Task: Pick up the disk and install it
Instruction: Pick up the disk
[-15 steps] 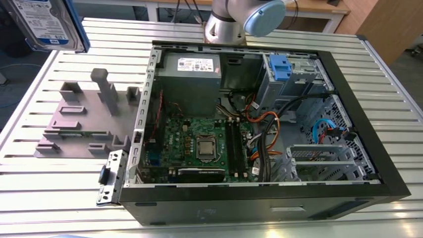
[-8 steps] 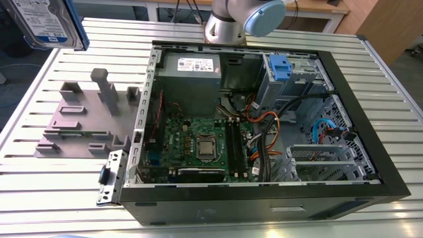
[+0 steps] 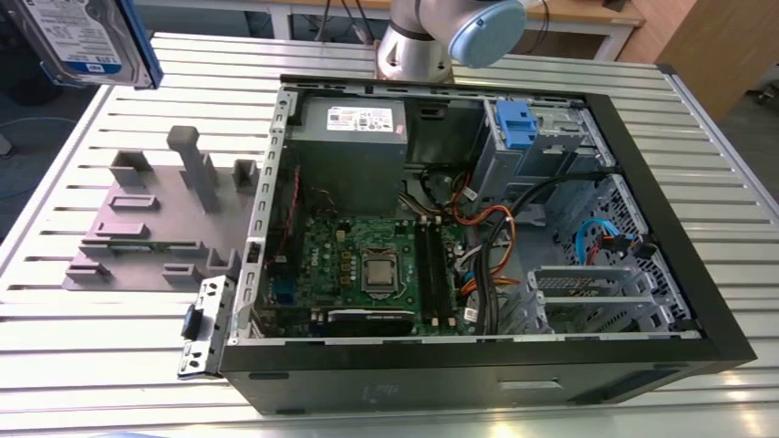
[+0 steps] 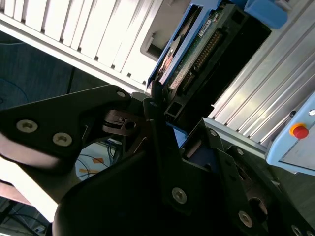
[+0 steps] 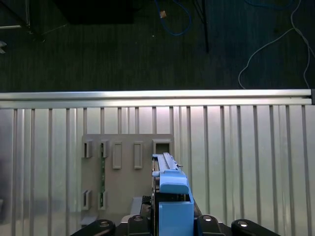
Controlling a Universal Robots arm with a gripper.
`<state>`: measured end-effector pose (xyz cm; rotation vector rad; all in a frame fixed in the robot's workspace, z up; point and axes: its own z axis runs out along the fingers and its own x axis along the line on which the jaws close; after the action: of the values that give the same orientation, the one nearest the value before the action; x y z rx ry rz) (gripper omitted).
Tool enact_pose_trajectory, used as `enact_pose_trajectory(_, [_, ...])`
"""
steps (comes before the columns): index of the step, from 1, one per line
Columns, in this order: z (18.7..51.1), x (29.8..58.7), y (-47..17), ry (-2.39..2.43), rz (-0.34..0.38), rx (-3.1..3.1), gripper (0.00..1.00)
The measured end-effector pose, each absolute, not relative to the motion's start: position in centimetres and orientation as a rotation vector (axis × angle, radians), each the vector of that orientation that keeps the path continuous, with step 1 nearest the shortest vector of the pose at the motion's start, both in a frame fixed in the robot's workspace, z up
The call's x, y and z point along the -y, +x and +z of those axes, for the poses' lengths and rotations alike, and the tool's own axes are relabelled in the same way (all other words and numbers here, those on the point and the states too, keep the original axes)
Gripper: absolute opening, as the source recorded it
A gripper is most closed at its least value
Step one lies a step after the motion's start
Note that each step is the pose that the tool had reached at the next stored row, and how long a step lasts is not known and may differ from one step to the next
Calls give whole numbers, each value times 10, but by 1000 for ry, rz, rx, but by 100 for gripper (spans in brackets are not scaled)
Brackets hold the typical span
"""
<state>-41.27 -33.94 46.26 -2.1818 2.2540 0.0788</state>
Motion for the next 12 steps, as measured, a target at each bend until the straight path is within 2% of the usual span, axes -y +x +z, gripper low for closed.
enact_pose_trajectory(12, [472, 339, -413, -2182, 79, -2254, 37])
